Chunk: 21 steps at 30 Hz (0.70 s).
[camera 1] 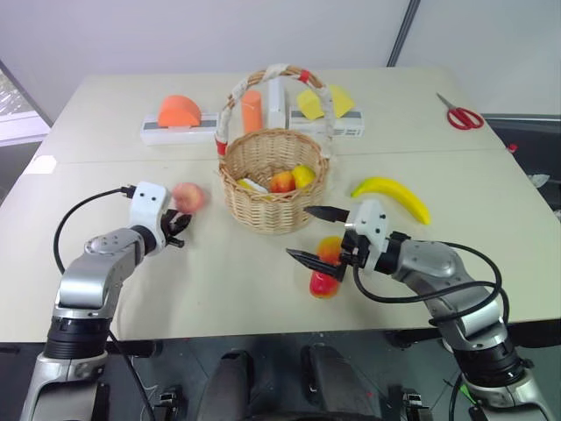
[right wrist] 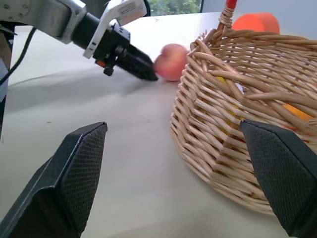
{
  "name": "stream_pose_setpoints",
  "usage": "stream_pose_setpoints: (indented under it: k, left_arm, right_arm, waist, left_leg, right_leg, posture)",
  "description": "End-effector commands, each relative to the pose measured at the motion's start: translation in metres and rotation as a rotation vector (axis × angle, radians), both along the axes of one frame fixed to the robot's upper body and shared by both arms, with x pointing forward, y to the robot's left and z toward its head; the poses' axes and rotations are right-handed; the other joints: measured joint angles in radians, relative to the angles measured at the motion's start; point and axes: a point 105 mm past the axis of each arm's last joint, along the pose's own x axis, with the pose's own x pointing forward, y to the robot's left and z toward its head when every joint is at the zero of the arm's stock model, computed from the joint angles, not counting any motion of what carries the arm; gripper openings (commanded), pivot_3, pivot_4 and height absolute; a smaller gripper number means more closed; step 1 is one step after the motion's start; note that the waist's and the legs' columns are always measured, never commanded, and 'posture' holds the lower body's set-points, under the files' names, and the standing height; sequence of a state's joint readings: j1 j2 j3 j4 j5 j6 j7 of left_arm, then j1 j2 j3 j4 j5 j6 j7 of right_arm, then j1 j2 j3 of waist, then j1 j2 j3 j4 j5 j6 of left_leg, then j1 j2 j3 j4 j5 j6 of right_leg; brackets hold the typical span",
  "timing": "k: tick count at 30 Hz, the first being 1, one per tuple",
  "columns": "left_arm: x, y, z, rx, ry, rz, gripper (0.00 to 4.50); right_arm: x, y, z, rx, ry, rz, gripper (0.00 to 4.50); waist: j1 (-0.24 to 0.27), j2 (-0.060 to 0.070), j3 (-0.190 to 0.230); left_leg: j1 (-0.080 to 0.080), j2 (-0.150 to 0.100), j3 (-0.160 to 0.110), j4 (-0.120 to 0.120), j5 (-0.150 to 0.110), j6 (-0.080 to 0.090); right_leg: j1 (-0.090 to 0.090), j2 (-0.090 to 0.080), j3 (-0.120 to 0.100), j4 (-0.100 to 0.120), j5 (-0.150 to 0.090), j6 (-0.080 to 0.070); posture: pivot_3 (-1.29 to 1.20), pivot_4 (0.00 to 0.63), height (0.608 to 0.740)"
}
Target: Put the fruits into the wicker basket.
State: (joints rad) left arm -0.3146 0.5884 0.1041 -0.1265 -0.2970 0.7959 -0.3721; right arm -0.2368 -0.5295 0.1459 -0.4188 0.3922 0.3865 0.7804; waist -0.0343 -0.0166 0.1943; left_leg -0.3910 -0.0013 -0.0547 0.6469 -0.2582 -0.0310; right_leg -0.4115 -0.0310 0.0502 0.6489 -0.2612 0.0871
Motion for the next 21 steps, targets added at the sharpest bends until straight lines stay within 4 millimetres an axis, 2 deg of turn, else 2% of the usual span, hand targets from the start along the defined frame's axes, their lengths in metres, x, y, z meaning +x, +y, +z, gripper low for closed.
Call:
stream_pose_setpoints:
  k: [1, 5, 7, 9, 14, 21]
  left_arm:
    - [0.001, 0.006, 0.014, 0.013, -0.056, 0.014, 0.58]
    - [-0.003, 0.012, 0.014, -0.005, -0.056, 0.022, 0.58]
    - [-0.006, 0.014, 0.019, -0.031, -0.072, 0.017, 1.06]
    - [-0.009, 0.015, 0.025, -0.063, -0.097, 0.012, 1.83]
    - [-0.01, 0.016, 0.035, -0.071, -0.126, 0.006, 4.48]
    - [0.002, 0.008, 0.039, -0.057, -0.142, 0.023, 4.48]
  right_arm:
    - [-0.007, 0.006, 0.013, 0.011, -0.059, 0.024, 4.5]
    - [-0.006, 0.007, 0.013, 0.01, -0.06, 0.021, 4.5]
    - [-0.005, 0.007, 0.013, 0.009, -0.06, 0.021, 4.5]
    - [-0.004, 0.007, 0.014, 0.009, -0.06, 0.021, 4.5]
    - [-0.003, 0.009, 0.014, 0.012, -0.058, 0.026, 4.5]
    - [-0.002, 0.01, 0.016, 0.016, -0.06, 0.029, 4.5]
  waist:
    - [-0.001, 0.0, 0.0]
    - [-0.002, 0.0, 0.0]
    - [-0.004, 0.0, 0.0]
    - [-0.004, 0.0, 0.0]
    - [0.0, 0.0, 0.0]
    - [0.002, 0.0, 0.0]
  left_leg:
    - [0.0, 0.0, 0.0, 0.0, 0.0, 0.0]
    - [0.0, 0.0, 0.0, 0.0, 0.0, 0.0]
    - [0.0, 0.0, 0.0, 0.0, 0.0, 0.0]
    - [0.0, 0.0, 0.0, 0.0, 0.0, 0.0]
    - [0.0, 0.0, 0.0, 0.0, 0.0, 0.0]
    - [0.0, 0.0, 0.0, 0.0, 0.0, 0.0]
  right_leg:
    - [0.0, 0.0, 0.0, 0.0, 0.0, 0.0]
    - [0.0, 0.0, 0.0, 0.0, 0.0, 0.0]
    - [0.0, 0.0, 0.0, 0.0, 0.0, 0.0]
    - [0.0, 0.0, 0.0, 0.0, 0.0, 0.0]
    - [0.0, -0.001, 0.0, 0.0, 0.0, 0.0]
    - [0.0, 0.0, 0.0, 0.0, 0.0, 0.0]
  posture:
    - [0.0, 0.15, 0.74]
    - [0.0, 0.15, 0.74]
    - [0.0, 0.15, 0.74]
    - [0.0, 0.15, 0.74]
    - [0.0, 0.15, 0.74]
    - [0.0, 0.15, 0.74]
